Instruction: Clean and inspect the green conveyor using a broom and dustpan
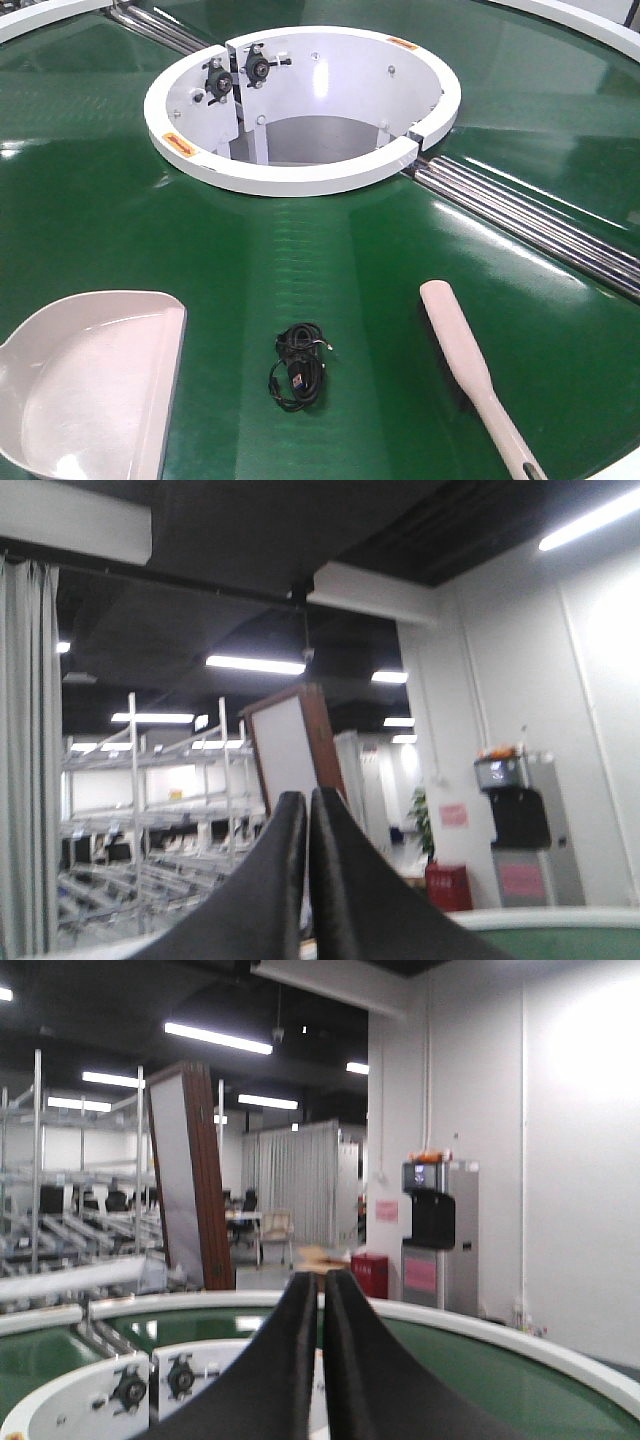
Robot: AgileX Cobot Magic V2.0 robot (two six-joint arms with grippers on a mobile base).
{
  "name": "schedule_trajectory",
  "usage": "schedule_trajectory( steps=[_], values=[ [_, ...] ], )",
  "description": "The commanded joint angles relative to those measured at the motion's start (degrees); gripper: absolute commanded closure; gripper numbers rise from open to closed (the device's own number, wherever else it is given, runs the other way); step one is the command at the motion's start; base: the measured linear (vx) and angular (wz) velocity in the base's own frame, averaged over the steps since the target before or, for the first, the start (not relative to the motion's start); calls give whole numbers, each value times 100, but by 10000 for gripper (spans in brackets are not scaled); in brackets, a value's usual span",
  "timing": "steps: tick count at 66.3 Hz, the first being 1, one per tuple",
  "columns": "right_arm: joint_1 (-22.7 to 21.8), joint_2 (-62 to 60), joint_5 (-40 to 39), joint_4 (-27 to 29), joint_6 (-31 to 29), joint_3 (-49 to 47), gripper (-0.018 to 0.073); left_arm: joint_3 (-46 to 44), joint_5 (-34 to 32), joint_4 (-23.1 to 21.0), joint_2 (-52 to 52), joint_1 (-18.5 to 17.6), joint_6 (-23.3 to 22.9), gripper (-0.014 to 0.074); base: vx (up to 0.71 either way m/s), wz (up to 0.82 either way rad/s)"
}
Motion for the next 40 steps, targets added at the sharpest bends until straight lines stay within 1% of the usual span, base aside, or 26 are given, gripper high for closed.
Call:
schedule_trajectory(
  steps=[1, 7, 11, 14, 19, 24, 25, 26, 28, 33, 34, 37, 40],
  values=[
    [-31, 800, 214, -44, 4, -704, 564, -747, 599, 31, 733, 12, -45, 617, 0, 0],
    [-31, 1492, 370, 30, 4, -1000, 562, -1084, 1265, 14, 1248, 5, -39, 608, 0, 0],
    [3, 1855, 344, 153, 4, -1064, 560, -1134, 1497, -48, 1491, -25, -27, 589, 0, 0],
    [50, 2073, 268, 207, 4, -1045, 554, -1128, 1611, -129, 1658, -79, 71, 563, 0, 0],
    [102, 2385, 274, 263, -1, -1045, 531, -1128, 1870, -474, 1918, -157, 392, 502, 0, 0],
    [102, 2632, 332, 306, -1, -1045, 481, -1128, 2044, -904, 2093, -186, 792, 400, 0, 0],
    [102, 2672, 370, 306, -1, -1045, 461, -1128, 2064, -945, 2118, -186, 865, 380, 0, 0],
    [102, 2697, 396, 306, -1, -1045, 447, -1128, 2098, -1106, 2152, -186, 1005, 347, 0, 0],
    [102, 2747, 468, 306, -23, -1045, 403, -1128, 2121, -1265, 2195, -186, 1130, 300, 0, 0],
    [102, 2818, 636, 306, -43, -1045, 265, -1128, 2150, -1726, 2247, -186, 1417, 148, 0, 0],
    [102, 2823, 678, 306, -43, -1045, 225, -1128, 2157, -1810, 2247, -186, 1474, 108, 0, 0],
    [102, 2831, 717, 300, -43, -1045, 127, -1128, 2163, -1936, 2251, -186, 1549, 22, 0, 0],
    [102, 2831, 706, 300, -43, -1045, 37, -1128, 2163, -1936, 2251, -186, 1556, -60, 0, 0]
  ],
)
